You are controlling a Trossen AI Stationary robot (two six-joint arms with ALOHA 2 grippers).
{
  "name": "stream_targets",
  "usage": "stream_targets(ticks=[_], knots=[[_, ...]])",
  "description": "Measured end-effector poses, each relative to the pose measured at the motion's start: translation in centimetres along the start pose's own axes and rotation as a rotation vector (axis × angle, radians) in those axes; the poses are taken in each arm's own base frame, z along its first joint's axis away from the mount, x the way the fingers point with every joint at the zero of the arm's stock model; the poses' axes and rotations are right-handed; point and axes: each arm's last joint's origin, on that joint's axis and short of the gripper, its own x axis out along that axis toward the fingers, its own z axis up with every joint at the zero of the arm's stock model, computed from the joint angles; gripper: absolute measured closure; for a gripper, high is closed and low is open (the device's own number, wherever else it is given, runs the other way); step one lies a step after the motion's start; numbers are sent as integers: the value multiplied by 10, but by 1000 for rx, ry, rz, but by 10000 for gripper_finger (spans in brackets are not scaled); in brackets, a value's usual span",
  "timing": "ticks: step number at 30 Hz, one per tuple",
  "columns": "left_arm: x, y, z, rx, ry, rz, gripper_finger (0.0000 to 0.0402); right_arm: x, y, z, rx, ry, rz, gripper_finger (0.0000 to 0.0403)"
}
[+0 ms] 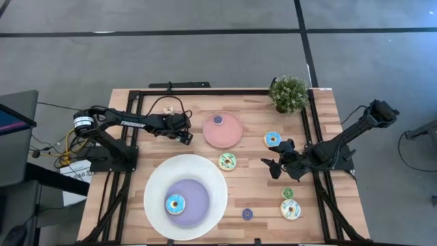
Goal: Pick & Place donuts
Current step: Put the small light blue donut on the pink plate
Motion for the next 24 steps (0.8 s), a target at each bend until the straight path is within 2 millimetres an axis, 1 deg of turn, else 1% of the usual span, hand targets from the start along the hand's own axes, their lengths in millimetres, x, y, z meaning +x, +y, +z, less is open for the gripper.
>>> stream_targets(ticks=[19, 21, 24], knots=[[0, 0, 0, 1, 6, -3, 161, 0, 0, 0, 0, 0, 0, 88], [-1, -1, 1, 3, 0, -8, 161, 0, 0, 0, 0, 0, 0, 88], [-6, -7, 9, 14, -21, -38, 161, 0, 0, 0, 0, 0, 0, 88]])
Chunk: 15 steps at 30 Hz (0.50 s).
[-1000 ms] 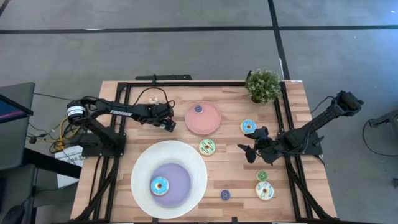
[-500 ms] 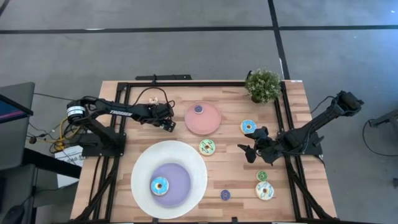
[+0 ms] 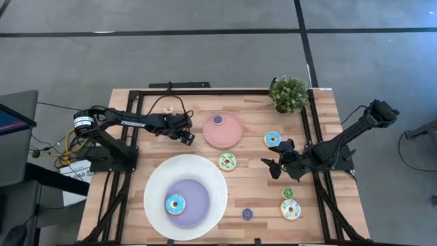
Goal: Pick & Place donuts
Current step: Put the small light blue donut on the pink plate
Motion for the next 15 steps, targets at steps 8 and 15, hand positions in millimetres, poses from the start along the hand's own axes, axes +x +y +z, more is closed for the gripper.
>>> stream_targets(ticks=[8, 15], knots=[[-28, -31, 36, 121, -146, -116, 162, 0, 0, 0, 0, 0, 0, 88], [-45, -69, 60, 278, -259, -244, 162, 0, 0, 0, 0, 0, 0, 88]])
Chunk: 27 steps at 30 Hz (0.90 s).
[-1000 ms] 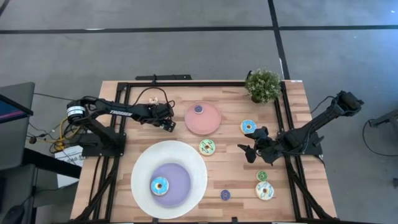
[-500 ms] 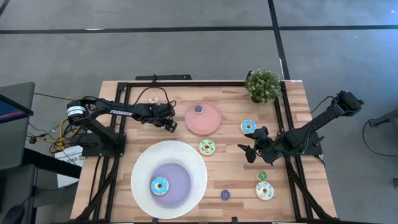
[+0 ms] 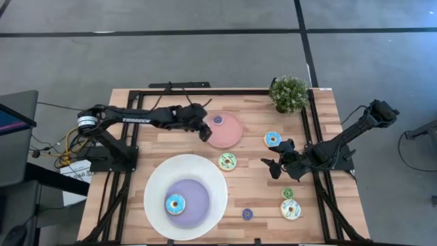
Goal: Pick & Place donuts
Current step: Put the small light blue donut on the pink plate
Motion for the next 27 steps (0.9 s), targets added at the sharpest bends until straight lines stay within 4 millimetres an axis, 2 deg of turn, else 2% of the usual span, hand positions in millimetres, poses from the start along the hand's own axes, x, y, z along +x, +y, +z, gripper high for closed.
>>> stream_targets(ticks=[5, 9, 14, 27], knots=[[28, -12, 10, 51, 54, -16, 162, 0, 0, 0, 0, 1, 0, 88], [54, -17, 8, 79, 119, -26, 162, 0, 0, 0, 0, 4, 3, 88], [76, -13, 2, 84, 212, 8, 162, 0, 0, -1, 0, 17, 12, 88], [80, -8, 2, 94, 201, 52, 148, 0, 0, -1, 0, 19, 14, 88]])
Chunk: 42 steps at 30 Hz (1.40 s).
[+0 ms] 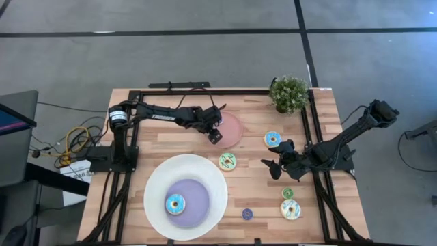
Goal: Pick & Place donuts
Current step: Put the small light blue donut on the pink plate, then put the big light green donut on the purple plate
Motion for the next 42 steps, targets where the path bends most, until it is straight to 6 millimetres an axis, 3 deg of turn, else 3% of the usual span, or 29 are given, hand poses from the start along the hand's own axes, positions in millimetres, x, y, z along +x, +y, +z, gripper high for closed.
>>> stream_targets(ticks=[13, 20, 26, 30, 33, 36, 42], knots=[[-7, 0, 4, 15, -39, 9, 116, 0, 0, 0, 0, 0, 0, 88], [-49, 1, 12, 37, -137, 110, 118, 0, 0, 0, 0, 0, 0, 88], [-96, -20, 2, 187, -206, 209, 134, 0, 0, 0, 0, 0, 0, 88], [-128, -33, -14, 243, -272, 298, 168, 0, 0, 0, 1, -12, -10, 88], [-140, -41, -36, 312, -286, 285, 203, 0, 0, 1, 5, -24, -13, 88], [-144, -43, -67, 361, -286, 267, 249, 0, 1, 2, 18, -34, -3, 88], [-143, -32, -133, 298, -419, 137, 345, 0, 3, 7, 53, -130, -32, 88]])
